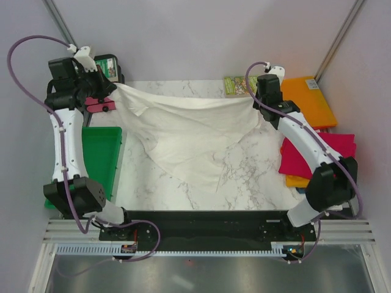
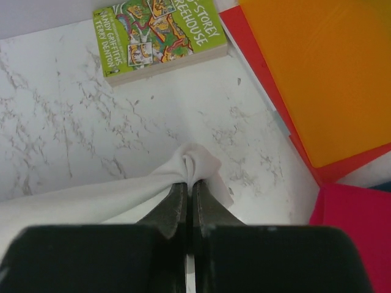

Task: Fold and stack the t-shirts
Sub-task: Flatten out the tshirt

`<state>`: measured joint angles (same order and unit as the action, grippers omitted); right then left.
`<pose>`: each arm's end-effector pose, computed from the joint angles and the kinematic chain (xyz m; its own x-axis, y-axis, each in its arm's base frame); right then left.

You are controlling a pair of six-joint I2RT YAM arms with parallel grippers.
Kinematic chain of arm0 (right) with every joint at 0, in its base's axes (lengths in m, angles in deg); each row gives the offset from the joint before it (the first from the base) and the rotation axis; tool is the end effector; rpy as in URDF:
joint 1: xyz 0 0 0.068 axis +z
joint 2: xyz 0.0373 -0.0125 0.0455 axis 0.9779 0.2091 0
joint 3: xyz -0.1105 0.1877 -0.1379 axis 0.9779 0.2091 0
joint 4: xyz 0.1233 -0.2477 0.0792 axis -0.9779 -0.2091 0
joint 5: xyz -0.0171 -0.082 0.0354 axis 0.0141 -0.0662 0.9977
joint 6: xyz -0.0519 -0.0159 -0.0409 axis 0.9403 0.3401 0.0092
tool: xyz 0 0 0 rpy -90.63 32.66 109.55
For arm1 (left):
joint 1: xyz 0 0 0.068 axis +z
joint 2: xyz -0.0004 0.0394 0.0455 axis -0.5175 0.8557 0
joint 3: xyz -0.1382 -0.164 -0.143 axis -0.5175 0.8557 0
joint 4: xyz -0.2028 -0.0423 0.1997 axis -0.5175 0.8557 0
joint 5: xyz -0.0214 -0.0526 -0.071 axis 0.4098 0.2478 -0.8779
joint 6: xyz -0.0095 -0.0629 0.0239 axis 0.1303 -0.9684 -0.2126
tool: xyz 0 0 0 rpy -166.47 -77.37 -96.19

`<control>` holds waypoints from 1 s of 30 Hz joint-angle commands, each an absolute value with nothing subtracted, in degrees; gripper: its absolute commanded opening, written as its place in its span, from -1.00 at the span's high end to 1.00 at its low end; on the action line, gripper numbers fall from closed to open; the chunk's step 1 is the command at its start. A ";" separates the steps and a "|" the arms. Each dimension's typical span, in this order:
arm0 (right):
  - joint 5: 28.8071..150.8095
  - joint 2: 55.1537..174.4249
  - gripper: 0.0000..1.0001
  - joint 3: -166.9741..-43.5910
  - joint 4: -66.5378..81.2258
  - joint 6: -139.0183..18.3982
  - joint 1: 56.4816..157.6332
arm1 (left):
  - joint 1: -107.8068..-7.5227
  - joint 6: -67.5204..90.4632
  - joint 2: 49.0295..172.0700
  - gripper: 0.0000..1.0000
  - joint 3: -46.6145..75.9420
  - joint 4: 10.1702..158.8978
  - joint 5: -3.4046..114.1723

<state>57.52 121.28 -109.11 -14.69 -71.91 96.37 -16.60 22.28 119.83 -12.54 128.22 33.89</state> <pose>0.3814 0.1031 0.3194 -0.4434 0.1548 -0.8829 0.2030 0.9767 0.0694 0.3495 0.0628 0.4332 -0.4406 -0.1265 -0.8887 0.2042 0.9499 -0.2365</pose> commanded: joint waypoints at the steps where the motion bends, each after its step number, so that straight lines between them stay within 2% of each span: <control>1: 56.08 130.63 0.82 -117.61 -7.26 -73.27 94.72 | -19.30 23.58 130.75 0.91 -17.13 120.56 40.88; 2: 55.89 132.39 0.54 -120.93 -7.61 -72.92 94.80 | -20.08 22.10 132.51 0.56 -19.58 120.65 42.62; 3: 55.89 135.19 0.27 -122.36 -8.31 -72.48 94.81 | -20.44 21.65 134.27 0.30 -20.56 120.74 43.51; 4: 55.71 136.01 -0.12 -124.37 -8.58 -71.96 94.89 | -20.62 21.30 136.11 -0.26 -21.44 120.74 43.87; 6: 55.45 136.10 -0.45 -124.92 -8.67 -71.95 95.24 | -21.06 20.68 136.75 -0.63 -22.85 121.18 45.10; 7: 54.93 135.49 -0.71 -124.14 -8.58 -71.95 95.42 | -21.41 20.77 135.53 -0.99 -22.25 121.27 45.19; 9: 53.96 132.68 -0.96 -122.30 -7.88 -71.78 96.65 | -21.76 21.47 133.50 -0.99 -20.67 121.18 44.84; 12: 53.78 127.33 -0.96 -116.85 -7.79 -71.86 99.19 | -23.86 24.70 127.10 -0.99 -14.79 122.31 41.86; 15: 55.53 120.91 -0.93 -108.42 -7.71 -74.23 102.09 | -30.53 29.02 120.94 -0.93 -6.97 125.21 41.67; 19: 53.70 113.26 -0.91 -95.34 -6.74 -76.61 107.28 | -49.73 34.99 117.32 -0.79 2.78 132.67 43.16; 22: 51.76 108.87 -0.89 -90.32 -8.05 -78.89 110.09 | -58.03 36.23 116.62 -0.75 7.89 132.87 43.96; 26: 50.44 103.86 -0.89 -86.52 -10.07 -81.44 111.76 | -60.25 36.67 117.93 -0.66 11.15 132.52 39.48; 30: 49.47 101.91 -0.86 -84.15 -11.13 -82.94 112.03 | -62.01 36.50 121.36 -0.48 14.58 130.59 36.49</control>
